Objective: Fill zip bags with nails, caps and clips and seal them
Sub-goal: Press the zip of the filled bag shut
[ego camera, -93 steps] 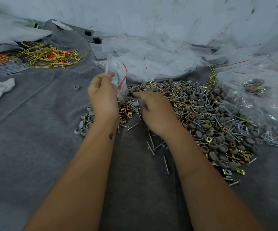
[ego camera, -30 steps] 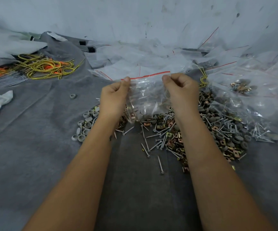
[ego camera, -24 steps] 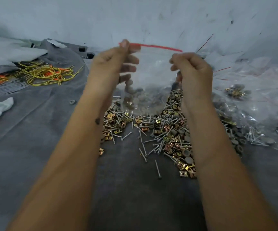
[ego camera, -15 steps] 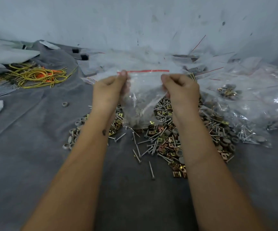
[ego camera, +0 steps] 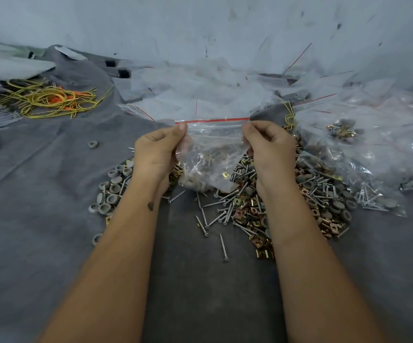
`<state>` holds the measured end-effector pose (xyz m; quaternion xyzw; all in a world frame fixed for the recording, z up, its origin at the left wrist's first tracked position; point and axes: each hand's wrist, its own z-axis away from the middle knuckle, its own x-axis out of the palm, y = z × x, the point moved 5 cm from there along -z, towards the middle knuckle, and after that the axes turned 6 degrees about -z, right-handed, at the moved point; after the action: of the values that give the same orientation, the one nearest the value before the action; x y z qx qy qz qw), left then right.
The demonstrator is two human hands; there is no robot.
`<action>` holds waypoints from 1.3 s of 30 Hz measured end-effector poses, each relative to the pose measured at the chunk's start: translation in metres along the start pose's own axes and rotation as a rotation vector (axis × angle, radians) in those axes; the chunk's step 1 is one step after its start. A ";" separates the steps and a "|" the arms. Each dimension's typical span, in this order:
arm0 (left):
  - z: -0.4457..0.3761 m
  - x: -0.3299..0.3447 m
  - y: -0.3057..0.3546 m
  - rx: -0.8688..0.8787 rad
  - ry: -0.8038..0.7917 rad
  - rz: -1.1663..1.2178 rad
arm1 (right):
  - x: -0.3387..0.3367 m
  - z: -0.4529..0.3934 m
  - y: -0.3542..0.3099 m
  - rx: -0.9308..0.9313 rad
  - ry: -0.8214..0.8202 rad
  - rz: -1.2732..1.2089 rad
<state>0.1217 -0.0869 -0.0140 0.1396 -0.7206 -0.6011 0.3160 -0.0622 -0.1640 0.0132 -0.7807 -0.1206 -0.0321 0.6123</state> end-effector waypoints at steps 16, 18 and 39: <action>0.001 0.000 0.006 0.156 0.053 -0.010 | 0.004 0.002 -0.002 -0.023 -0.018 -0.075; 0.002 0.001 0.007 0.158 0.046 0.007 | 0.005 0.002 -0.002 -0.031 -0.027 -0.073; 0.008 0.008 0.006 0.104 -0.039 0.020 | 0.007 0.004 -0.003 -0.046 -0.108 -0.195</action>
<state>0.1120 -0.0838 -0.0064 0.1369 -0.7582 -0.5624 0.3003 -0.0562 -0.1588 0.0166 -0.7796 -0.2282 -0.0521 0.5809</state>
